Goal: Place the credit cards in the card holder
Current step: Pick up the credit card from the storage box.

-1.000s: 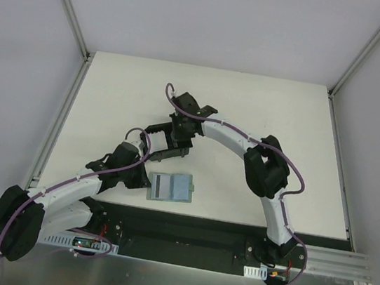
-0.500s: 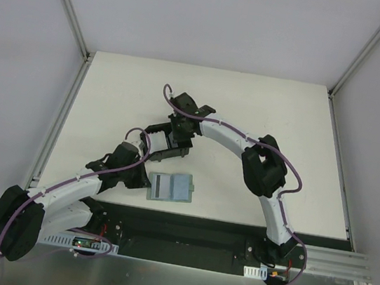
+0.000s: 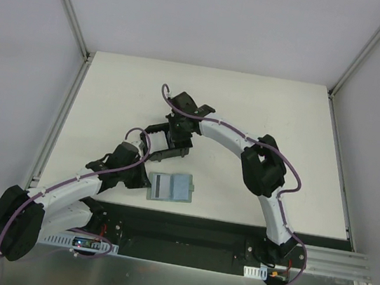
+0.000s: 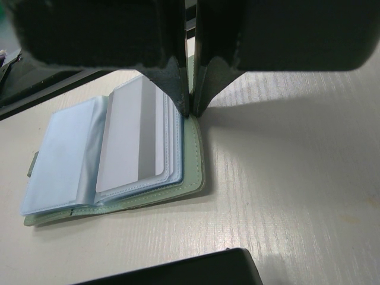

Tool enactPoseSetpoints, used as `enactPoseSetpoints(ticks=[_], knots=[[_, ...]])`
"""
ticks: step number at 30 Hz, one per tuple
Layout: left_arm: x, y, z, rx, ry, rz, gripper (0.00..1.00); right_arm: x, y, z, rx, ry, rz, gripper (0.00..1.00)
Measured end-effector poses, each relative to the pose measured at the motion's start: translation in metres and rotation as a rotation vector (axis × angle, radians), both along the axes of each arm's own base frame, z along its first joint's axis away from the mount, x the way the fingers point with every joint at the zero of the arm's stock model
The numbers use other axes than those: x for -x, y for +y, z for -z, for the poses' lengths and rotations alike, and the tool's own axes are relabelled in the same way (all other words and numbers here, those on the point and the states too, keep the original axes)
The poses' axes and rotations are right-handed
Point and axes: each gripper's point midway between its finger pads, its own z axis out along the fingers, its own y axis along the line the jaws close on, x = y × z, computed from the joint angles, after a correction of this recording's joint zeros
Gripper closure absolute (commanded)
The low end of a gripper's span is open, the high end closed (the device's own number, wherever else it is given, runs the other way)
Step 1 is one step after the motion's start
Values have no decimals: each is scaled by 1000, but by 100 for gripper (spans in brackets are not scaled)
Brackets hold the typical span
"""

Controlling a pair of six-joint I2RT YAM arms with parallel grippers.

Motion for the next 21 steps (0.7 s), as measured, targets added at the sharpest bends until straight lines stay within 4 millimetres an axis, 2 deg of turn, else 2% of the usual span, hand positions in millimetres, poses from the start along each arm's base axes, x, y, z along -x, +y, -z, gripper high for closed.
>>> enactPoseSetpoints(ticks=[6,12,21], knots=[[0,0,0,0,0,0,100,-3,0,0,6,-10,2,100],[0,0,0,0,-1,0,100,-7,-12,-9,38,-62,24,100],[0,0,0,1,0,0,100,-6,-28,-88,-52,-199,61,100]])
